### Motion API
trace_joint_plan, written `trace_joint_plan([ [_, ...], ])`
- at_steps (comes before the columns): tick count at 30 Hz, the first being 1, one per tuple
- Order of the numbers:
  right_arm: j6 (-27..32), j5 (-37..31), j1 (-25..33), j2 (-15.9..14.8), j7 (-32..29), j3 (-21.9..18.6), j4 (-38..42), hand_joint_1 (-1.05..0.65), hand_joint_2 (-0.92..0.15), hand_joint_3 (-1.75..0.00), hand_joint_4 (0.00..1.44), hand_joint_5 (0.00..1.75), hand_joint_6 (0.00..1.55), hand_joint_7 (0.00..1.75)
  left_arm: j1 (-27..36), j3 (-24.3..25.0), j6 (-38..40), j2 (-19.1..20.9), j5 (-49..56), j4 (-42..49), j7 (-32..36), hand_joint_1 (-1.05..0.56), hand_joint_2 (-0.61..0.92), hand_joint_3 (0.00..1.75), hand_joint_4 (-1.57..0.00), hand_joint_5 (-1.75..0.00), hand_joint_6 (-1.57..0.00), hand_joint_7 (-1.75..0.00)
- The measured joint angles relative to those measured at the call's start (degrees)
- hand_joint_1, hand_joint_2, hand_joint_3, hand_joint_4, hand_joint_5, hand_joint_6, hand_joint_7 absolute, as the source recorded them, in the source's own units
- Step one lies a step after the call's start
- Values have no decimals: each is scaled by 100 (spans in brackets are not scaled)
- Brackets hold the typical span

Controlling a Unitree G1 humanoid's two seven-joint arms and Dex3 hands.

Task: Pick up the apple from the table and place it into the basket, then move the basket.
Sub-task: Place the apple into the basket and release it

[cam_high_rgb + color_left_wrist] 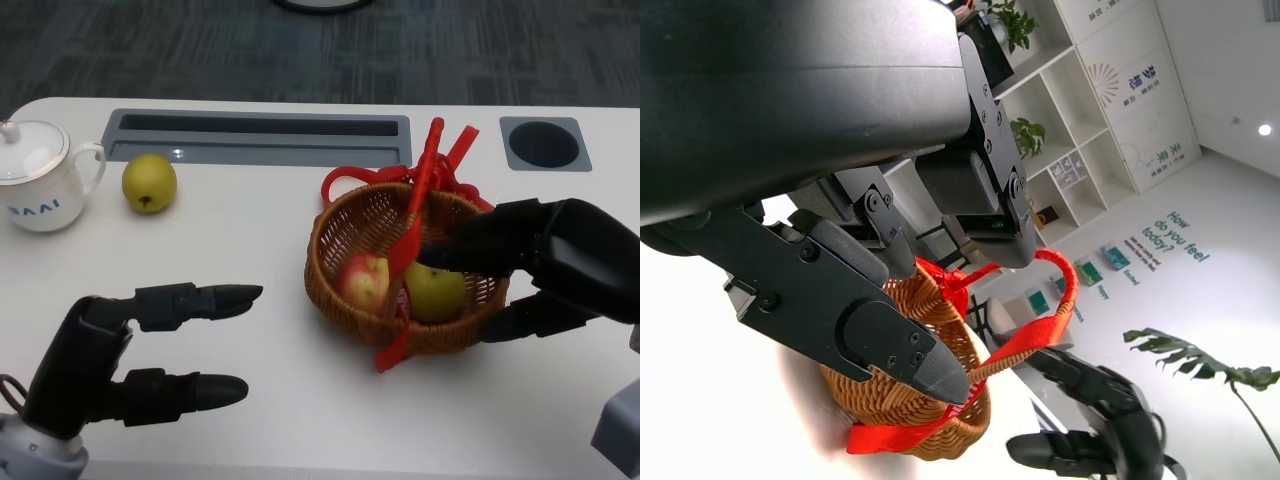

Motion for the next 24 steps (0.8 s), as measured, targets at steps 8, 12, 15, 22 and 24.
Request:
trace_joint_plan([
  [8, 489, -515, -509, -167, -1086, 1227, 853, -58, -73, -1, 71, 1, 63, 0, 51, 3, 0, -9, 18, -49, 41, -33, 69, 0, -103, -1, -94, -1],
  [12, 775, -624, -695, -178, -1250, 1746, 1139, -59, -75, -1, 70, 0, 61, 0, 65, 0, 3, -20, 30, -89, 46, -33, 69, 0, -103, -1, -93, 0],
  [15, 918, -620, -789, -192, -1266, 2021, 1220, -60, -76, -1, 69, 0, 61, 0, 66, -1, 4, -21, 21, -98, 45, -33, 70, 0, -103, -1, -93, 0],
  [22, 1217, -703, -1039, -189, -1671, 2680, 1469, -59, -76, 0, 73, 2, 64, 1, 76, -2, 4, -21, 10, -102, 45, -34, 70, 0, -102, 0, -93, 0],
  [24, 1340, -845, -1143, -171, -1923, 2941, 1547, -59, -76, 0, 78, 3, 68, 2, 77, -4, 5, -21, 9, -105, 45, -34, 70, 0, -103, 0, -93, 0],
])
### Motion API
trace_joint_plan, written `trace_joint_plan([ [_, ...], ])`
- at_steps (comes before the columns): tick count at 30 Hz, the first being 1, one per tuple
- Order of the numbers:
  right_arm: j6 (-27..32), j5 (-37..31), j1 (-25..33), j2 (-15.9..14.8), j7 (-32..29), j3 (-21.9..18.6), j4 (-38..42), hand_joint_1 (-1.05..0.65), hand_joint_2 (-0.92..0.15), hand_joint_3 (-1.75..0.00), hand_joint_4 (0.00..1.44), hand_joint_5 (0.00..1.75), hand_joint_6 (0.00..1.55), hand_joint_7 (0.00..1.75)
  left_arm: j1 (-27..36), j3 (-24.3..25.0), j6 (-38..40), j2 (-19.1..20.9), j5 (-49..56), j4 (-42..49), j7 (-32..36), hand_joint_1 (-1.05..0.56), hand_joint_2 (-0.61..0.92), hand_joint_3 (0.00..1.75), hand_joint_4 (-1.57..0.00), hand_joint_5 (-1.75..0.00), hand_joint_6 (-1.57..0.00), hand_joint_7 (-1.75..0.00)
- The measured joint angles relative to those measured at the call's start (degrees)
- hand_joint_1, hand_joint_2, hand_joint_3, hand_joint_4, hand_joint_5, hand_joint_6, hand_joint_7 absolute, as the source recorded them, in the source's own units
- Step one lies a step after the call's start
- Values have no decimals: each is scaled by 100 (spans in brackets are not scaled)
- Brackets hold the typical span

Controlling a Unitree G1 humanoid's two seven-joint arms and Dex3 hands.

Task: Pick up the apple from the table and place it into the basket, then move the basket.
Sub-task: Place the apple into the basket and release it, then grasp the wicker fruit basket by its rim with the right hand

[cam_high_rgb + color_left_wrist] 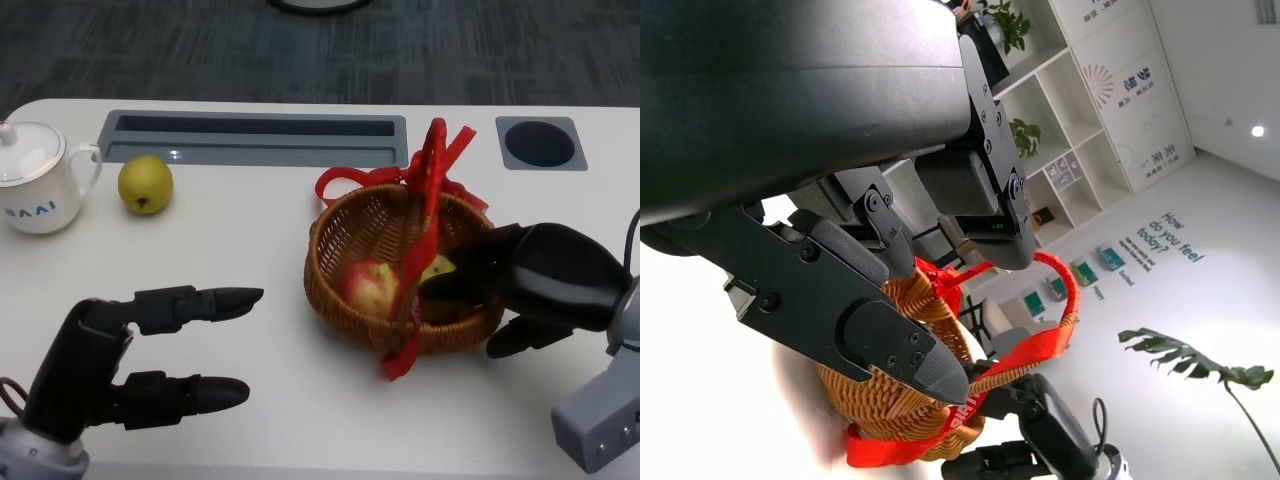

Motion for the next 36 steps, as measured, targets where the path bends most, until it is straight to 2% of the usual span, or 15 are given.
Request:
trace_joint_plan([
  [4, 265, -202, -214, 90, -459, 474, 240, -47, -82, -2, 91, 5, 77, 4, -1, -2, 1, -5, -1, -5, 0, -34, 70, 0, -103, -1, -94, 0],
  [8, 289, -213, -343, 125, -673, 745, 437, -29, -87, -1, 107, 7, 90, 5, 10, -1, 3, -28, 6, -60, 7, -34, 70, 0, -104, -1, -94, 0],
  [17, 108, -157, -480, 45, -918, 1024, 457, -29, -91, -1, 111, 4, 94, 2, 62, 26, 110, -76, 139, -252, 126, -35, 70, 0, -105, -1, -95, 0],
  [26, 29, -174, -547, -450, -608, 990, -333, -28, -89, -1, 113, 2, 96, 1, 63, 25, 112, -123, 152, -258, 150, -36, 71, 0, -105, -1, -95, 0],
  [32, -216, 16, -506, -747, -230, 684, -1012, -33, -91, -2, 118, 3, 97, 1, 53, 24, 106, -179, 180, -230, 196, -37, 71, 0, -106, -1, -96, 0],
  [36, -435, 292, -481, -867, 85, 443, -1211, -33, -85, 0, 127, 7, 108, 5, 25, 23, 81, -204, 182, -139, 206, -37, 71, 0, -107, -1, -96, -1],
])
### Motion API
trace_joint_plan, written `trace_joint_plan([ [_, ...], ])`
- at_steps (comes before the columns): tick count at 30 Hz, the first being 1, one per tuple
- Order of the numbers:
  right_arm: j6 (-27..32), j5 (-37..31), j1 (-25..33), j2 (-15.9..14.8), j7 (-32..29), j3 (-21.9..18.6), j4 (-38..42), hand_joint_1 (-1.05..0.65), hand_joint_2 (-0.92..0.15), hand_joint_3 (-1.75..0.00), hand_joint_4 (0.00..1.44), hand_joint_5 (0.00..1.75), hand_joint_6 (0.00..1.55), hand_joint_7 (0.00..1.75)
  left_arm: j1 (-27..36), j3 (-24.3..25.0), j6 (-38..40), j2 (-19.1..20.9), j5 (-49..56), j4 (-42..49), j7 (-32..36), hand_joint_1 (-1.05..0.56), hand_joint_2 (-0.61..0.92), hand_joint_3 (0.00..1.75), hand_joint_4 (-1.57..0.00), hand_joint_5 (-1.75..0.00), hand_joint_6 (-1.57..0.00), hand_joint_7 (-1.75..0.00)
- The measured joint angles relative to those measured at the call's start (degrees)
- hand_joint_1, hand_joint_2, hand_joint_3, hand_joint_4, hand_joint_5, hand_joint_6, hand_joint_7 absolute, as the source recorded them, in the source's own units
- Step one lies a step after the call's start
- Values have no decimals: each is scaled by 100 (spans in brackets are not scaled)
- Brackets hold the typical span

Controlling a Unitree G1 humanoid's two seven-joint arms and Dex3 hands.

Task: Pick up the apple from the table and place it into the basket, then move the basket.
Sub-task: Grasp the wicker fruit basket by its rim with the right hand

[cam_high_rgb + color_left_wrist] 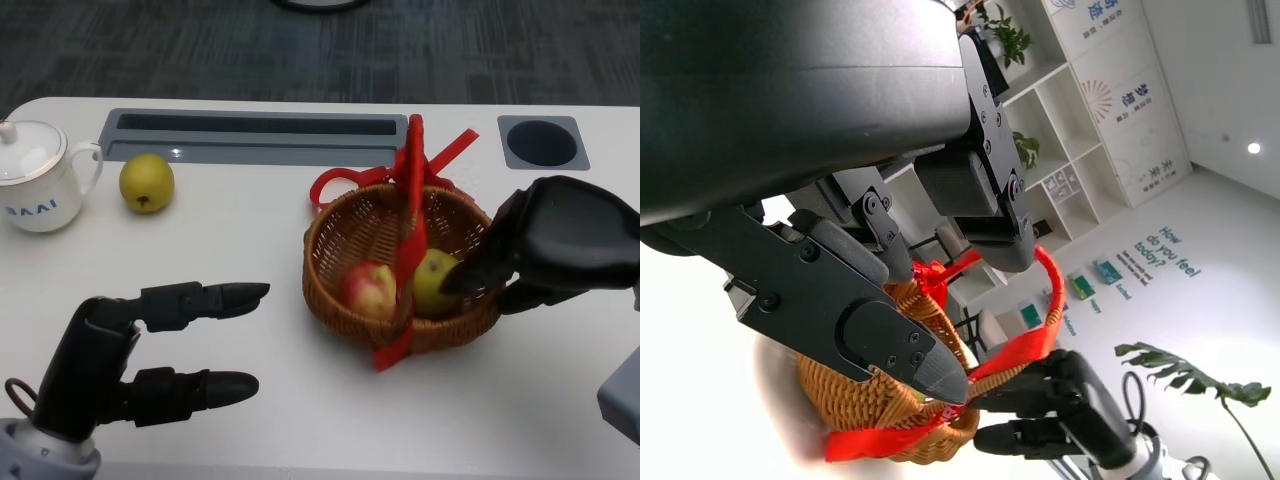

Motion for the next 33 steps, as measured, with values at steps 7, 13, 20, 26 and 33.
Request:
trace_joint_plan([
  [7, -80, 40, 131, 16, 19, -103, -43, -33, -82, 0, 135, 14, 114, 4, -20, 1, -56, -24, 15, 37, 16, -37, 71, 0, -107, -1, -96, 0],
  [13, -100, -12, 133, 99, 13, -82, 100, -33, -84, 0, 108, 66, 115, 0, -12, -2, -55, -25, 16, 30, 35, -38, 71, 0, -106, 0, -96, 0],
  [20, -90, -204, 127, 123, -64, 41, 225, -49, -78, 0, 110, 28, 106, 0, 5, -14, -56, -28, 16, 24, 37, -38, 72, 0, -106, 0, -96, 0],
  [26, 103, -463, 162, 360, 219, 362, 364, -69, -74, -1, 99, 2, 87, 0, 14, -20, -56, -36, 15, 18, 40, -38, 71, 0, -107, 0, -96, 0],
  [33, 419, -54, 198, 606, 1430, 357, 583, -87, -76, 0, 86, 0, 68, 0, 21, -17, -54, -45, 36, -31, 95, -38, 72, 0, -107, -1, -96, 0],
])
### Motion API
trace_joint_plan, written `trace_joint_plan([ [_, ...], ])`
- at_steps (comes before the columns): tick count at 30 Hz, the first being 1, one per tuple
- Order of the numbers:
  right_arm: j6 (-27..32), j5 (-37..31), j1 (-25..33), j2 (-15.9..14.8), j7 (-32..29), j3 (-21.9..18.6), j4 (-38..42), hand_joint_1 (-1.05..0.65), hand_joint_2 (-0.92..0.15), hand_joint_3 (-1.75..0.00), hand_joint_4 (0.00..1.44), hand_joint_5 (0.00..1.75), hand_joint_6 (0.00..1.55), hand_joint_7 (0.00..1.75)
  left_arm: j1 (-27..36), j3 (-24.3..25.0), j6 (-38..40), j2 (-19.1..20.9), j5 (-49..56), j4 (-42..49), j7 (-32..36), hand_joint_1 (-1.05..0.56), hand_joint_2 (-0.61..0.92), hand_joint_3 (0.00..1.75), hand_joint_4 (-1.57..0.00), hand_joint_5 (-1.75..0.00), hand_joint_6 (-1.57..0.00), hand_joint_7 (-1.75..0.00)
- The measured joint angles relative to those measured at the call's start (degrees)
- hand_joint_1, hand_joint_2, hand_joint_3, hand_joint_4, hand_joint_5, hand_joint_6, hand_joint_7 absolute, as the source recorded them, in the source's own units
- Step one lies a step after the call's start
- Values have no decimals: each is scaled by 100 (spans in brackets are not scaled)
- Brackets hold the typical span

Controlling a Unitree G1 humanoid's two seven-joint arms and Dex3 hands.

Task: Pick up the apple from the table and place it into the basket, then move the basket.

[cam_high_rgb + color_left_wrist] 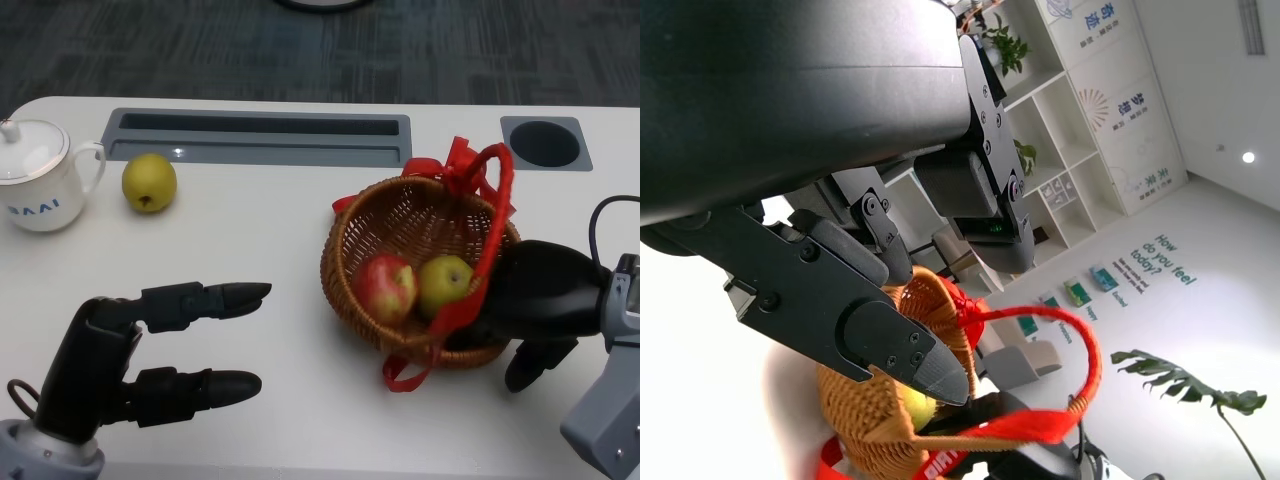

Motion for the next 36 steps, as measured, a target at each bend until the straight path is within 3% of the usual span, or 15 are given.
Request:
trace_joint_plan([
  [3, 182, -43, -19, 91, -10, 75, 70, -87, -76, 0, 86, 0, 66, 0, 0, 0, 0, 0, 13, -19, 1, -38, 72, 0, -108, -1, -97, 0],
  [6, 327, -176, -51, 148, -270, 204, 137, -75, -74, 0, 89, 2, 70, 1, 0, 1, 0, 0, 14, -33, 1, -38, 72, 0, -108, 0, -97, 0],
  [8, 396, -285, -55, 175, -583, 282, 189, -63, -75, -1, 97, 5, 77, 3, 1, 2, 0, 0, 15, -38, 1, -38, 72, 0, -108, 0, -97, 0],
  [12, 447, -438, -63, 276, -1247, 424, 364, -43, -87, -3, 115, 12, 98, 7, 1, 6, 0, -3, 24, -54, 6, -38, 72, 0, -108, -1, -97, 0],
  [15, 339, -423, -118, 339, -1408, 445, 493, -36, -89, -1, 122, 15, 103, 5, 2, 16, 0, -12, 34, -61, 29, -38, 72, 0, -109, -1, -98, 0],
  [20, 176, -422, -231, 341, -1405, 465, 577, -30, -84, 0, 117, 10, 101, 2, 2, 58, -1, -37, 47, -70, 108, -38, 71, 0, -110, -1, -98, -1],
  [23, 108, -360, -244, 338, -1375, 429, 614, -27, -83, 0, 122, 12, 101, 1, 1, 73, -13, -54, 77, -68, 135, -39, 71, 0, -110, -1, -98, 0],
  [27, -66, -200, -246, 338, -1251, 315, 672, -29, -86, -1, 128, 20, 103, 1, 0, 82, -37, -55, 103, -60, 156, -39, 72, 0, -110, -1, -98, 0],
  [36, -146, 328, -340, 370, -587, -154, 1228, -27, -92, -1, 123, 26, 105, 1, -16, 82, -104, -59, 90, 39, 158, -38, 71, 0, -111, -1, -99, 0],
])
